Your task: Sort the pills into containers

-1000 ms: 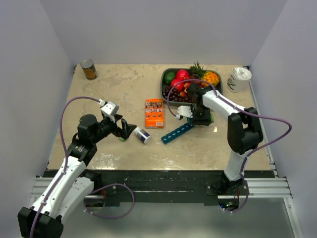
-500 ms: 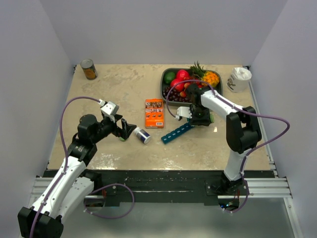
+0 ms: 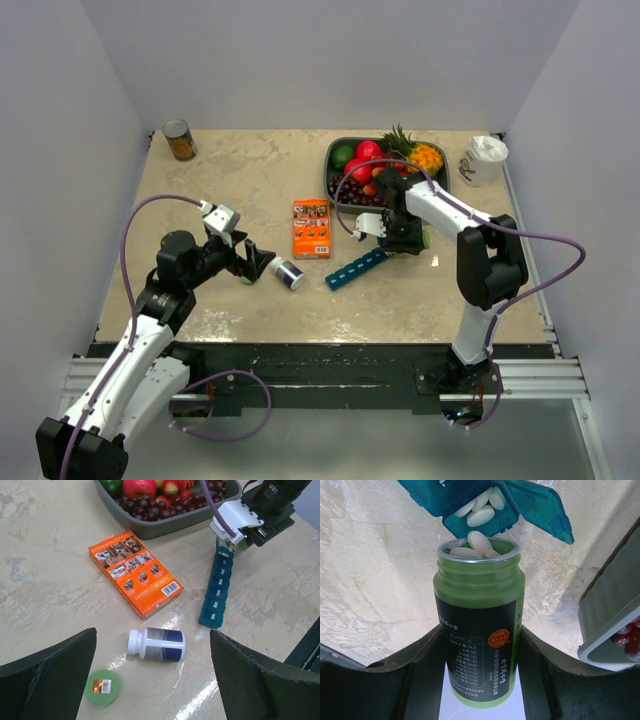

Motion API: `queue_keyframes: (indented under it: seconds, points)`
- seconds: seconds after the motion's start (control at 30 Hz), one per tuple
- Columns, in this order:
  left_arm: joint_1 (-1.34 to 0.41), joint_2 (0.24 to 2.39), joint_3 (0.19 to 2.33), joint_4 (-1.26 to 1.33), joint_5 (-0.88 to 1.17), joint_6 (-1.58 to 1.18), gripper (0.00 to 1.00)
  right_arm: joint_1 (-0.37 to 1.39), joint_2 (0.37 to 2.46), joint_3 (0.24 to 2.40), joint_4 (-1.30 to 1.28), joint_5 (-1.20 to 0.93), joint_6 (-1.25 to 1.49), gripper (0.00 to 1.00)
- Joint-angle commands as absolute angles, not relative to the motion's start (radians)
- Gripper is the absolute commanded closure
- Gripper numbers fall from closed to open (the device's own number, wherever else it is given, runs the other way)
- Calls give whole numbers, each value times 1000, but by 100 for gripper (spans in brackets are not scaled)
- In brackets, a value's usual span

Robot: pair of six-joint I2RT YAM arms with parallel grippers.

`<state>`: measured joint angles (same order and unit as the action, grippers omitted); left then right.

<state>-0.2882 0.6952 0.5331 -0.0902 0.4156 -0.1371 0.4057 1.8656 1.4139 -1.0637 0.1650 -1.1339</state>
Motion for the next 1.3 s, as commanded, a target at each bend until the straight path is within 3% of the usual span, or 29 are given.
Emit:
queue_keyframes:
  seconds: [0.0,0.9,1.27]
  points:
    - [-284,686,572,-43,428,-118,1,408,1848,1440,-1089,135,-1114,94]
    - [-284,689,572,-46,423,-117,1,334,1769,1391,-1058,5,-1088,94]
    - [-284,713,571,-46,413,-120,1,291,1528,1315,-1003,-418,-1022,94]
